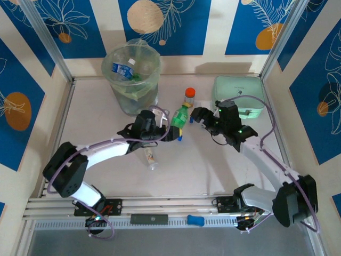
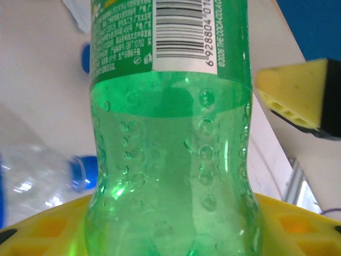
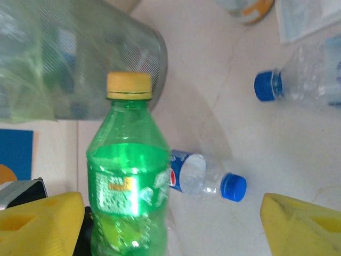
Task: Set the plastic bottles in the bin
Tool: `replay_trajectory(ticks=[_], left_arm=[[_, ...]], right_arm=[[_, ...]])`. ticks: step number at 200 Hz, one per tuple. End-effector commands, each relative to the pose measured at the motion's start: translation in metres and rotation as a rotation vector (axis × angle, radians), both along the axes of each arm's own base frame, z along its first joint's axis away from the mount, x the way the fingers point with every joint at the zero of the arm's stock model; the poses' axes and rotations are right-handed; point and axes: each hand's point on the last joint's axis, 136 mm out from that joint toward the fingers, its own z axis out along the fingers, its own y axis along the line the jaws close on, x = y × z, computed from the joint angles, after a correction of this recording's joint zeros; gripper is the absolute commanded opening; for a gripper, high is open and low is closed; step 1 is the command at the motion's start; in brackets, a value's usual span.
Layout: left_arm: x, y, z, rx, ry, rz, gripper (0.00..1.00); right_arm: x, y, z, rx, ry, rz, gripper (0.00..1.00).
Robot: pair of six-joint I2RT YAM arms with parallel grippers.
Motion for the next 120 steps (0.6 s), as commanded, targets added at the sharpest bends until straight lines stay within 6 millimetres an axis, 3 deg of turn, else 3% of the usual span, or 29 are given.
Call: replay_trajectory(ticks=[1,39,66,91,120], left_arm=[[0.021,0.024,0.043,0.076,-0.147,0.043,0.52],[0.045,0.055,0.120,0.159,-0.359,0.098,0.52],[0.068,0.090,0.162,0.320,-0.500,0.212,0.52],[0.089,0.123,0.194,0.384,-0.586,0.311,0.50],[0.116,0.156,0.214,0.368,-0.593,0.382,0.48]], right_arm=[[-0.006,-0.015,-0.006,-0.013,0.000,-0.062,0.87],[-0.008,-0.019,-0.022,0.005,0.034,-0.090,0.88],[-0.007,-0.013,-0.029,0.015,0.060,-0.071,0.88],[-0.007,-0.010,-0.031,0.013,0.066,-0.060,0.88],[-0.010,-0.011,-0.032,0.004,0.068,-0.057,0.89]])
